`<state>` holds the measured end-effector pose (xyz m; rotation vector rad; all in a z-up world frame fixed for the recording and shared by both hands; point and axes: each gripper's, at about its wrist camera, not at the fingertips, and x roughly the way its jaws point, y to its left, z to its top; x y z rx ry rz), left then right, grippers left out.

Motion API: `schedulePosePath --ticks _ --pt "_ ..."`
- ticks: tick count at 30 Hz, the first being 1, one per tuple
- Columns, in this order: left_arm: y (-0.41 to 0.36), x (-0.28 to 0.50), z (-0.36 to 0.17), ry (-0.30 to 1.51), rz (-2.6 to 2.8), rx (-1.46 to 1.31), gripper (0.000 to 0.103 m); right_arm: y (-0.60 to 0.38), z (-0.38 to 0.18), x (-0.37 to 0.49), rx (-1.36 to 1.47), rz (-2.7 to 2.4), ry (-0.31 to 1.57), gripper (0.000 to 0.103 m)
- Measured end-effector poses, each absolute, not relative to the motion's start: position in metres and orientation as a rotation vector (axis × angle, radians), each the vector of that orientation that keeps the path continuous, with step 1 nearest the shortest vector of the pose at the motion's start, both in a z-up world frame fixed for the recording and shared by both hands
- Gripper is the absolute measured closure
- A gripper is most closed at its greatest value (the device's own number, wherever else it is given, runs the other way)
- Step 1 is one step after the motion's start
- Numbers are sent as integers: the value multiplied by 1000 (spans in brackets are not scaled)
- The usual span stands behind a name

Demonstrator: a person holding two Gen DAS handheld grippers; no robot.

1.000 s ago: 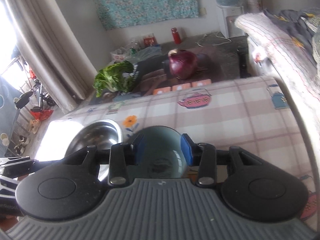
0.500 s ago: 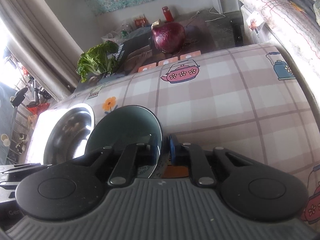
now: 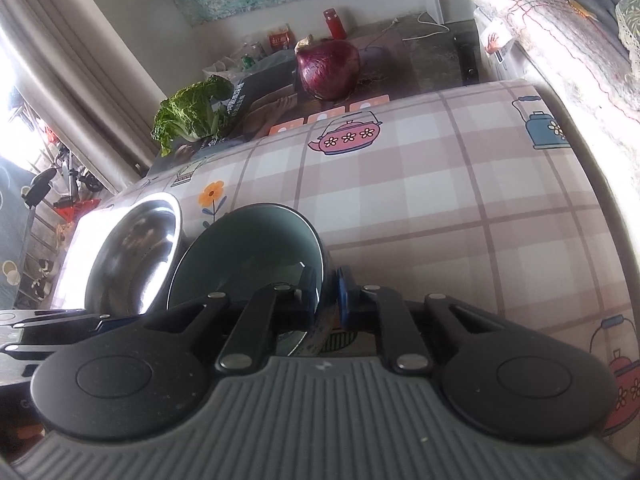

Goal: Organize plates and bowls

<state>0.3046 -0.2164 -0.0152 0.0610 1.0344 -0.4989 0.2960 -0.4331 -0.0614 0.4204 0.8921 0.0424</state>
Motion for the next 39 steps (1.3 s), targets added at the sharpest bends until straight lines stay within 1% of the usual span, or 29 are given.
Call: schedulePosePath --ticks 15,29,32,36,39 --pt "-232 310 -24 1035 -427 133 79 -432 -69 301 452 31 885 91" --pt "-227 309 -21 1033 -435 115 79 -432 -62 304 447 29 869 91" --pt "-227 310 -21 1053 -444 106 78 -436 -64 304 471 41 882 89" --pt "-229 313 -24 1082 -448 92 73 -439 -67 302 484 54 904 88" --pt "-231 314 -26 1090 -437 92 73 -440 -72 301 503 63 919 86"
